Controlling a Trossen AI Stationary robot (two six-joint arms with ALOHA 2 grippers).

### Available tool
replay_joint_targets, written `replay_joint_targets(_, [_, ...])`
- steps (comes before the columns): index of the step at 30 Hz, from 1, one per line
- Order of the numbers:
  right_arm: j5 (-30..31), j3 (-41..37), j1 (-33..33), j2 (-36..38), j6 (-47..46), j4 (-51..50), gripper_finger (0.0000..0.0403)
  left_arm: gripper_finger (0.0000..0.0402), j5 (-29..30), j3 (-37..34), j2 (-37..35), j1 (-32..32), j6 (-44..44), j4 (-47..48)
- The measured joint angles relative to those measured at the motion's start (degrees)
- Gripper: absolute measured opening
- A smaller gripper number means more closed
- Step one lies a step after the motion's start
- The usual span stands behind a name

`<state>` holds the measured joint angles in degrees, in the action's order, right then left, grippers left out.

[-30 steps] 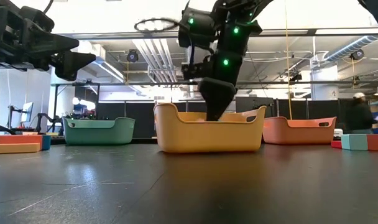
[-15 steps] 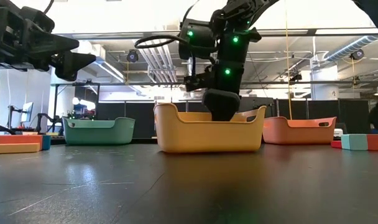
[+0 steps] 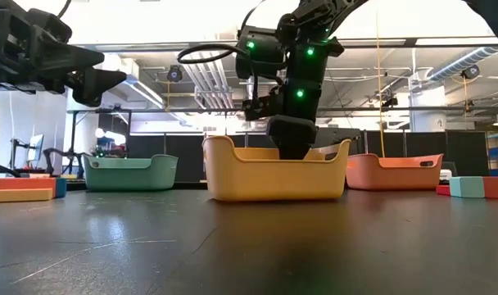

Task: Sort blocks by size
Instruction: Put the blue thin block into the yellow bin, then put the yellow thin block into the yellow bin

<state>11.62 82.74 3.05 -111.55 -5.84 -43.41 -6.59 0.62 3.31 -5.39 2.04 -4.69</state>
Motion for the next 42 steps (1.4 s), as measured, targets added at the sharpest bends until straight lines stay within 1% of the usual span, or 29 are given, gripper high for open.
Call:
replay_joint_targets(4, [-0.1, 0.0, 0.0, 0.0, 0.5, 0.0, 0.0129, 0.0274, 0.0, 0.0, 0.0, 0.0, 0.0, 0.0])
replay_joint_targets(13, [-0.1, -1.1, 0.0, 0.0, -0.2, 0.0, 0.0152, 0.0274, 0.0, 0.0, 0.0, 0.0, 0.0, 0.0])
replay_joint_targets(21, [-0.1, -1.2, 0.0, 0.0, -0.3, 0.0, 0.0142, 0.0274, 0.0, 0.0, 0.0, 0.0, 0.0, 0.0])
replay_joint_targets(24, [0.0, -0.2, -0.4, 0.0, -1.0, 0.0, 0.0145, 0.0274, 0.0, 0.0, 0.0, 0.0, 0.0, 0.0])
replay_joint_targets(34, [0.4, 4.2, -2.8, 0.7, -0.3, -1.3, 0.0177, 0.0274, 0.0, 0.0, 0.0, 0.0, 0.0, 0.0])
replay_joint_targets(38, [0.4, 4.9, -3.9, 0.7, -0.3, -1.9, 0.018, 0.0274, 0.0, 0.0, 0.0, 0.0, 0.0, 0.0])
replay_joint_targets(42, [0.5, 7.3, -5.9, 0.7, -0.5, -6.2, 0.0175, 0.0274, 0.0, 0.0, 0.0, 0.0, 0.0, 0.0])
